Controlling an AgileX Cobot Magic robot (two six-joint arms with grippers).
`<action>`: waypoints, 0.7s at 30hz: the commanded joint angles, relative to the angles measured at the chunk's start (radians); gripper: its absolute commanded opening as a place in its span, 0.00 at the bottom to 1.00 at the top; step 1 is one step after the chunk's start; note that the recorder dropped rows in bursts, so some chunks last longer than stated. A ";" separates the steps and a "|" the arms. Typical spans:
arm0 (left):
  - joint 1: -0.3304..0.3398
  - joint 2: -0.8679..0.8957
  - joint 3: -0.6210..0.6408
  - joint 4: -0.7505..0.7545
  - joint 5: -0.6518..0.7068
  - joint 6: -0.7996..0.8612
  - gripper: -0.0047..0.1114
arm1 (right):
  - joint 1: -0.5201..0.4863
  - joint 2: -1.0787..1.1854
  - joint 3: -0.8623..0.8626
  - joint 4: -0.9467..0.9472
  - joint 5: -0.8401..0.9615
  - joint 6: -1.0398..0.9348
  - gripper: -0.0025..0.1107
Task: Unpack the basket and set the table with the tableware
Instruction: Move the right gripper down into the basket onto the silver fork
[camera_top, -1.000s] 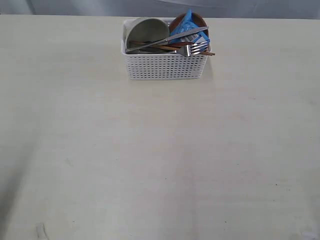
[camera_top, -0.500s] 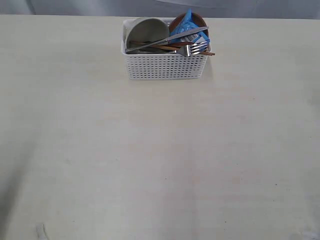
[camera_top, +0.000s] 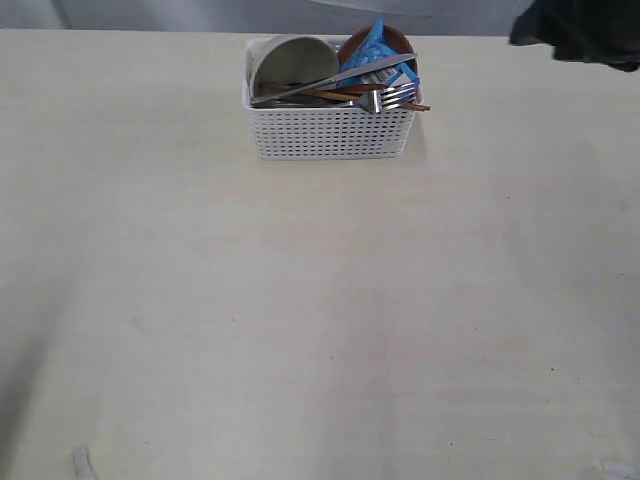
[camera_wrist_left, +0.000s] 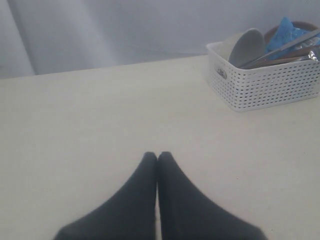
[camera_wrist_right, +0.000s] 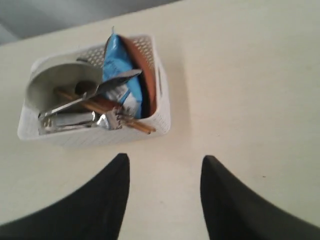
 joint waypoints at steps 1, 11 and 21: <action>-0.006 -0.004 0.002 0.008 -0.011 -0.004 0.04 | 0.006 0.216 -0.154 0.268 0.100 -0.291 0.45; -0.006 -0.004 0.002 0.008 -0.011 -0.004 0.04 | 0.006 0.518 -0.333 0.551 0.165 -0.621 0.45; -0.006 -0.004 0.002 0.008 -0.011 -0.004 0.04 | 0.004 0.530 -0.344 0.407 0.120 -0.616 0.45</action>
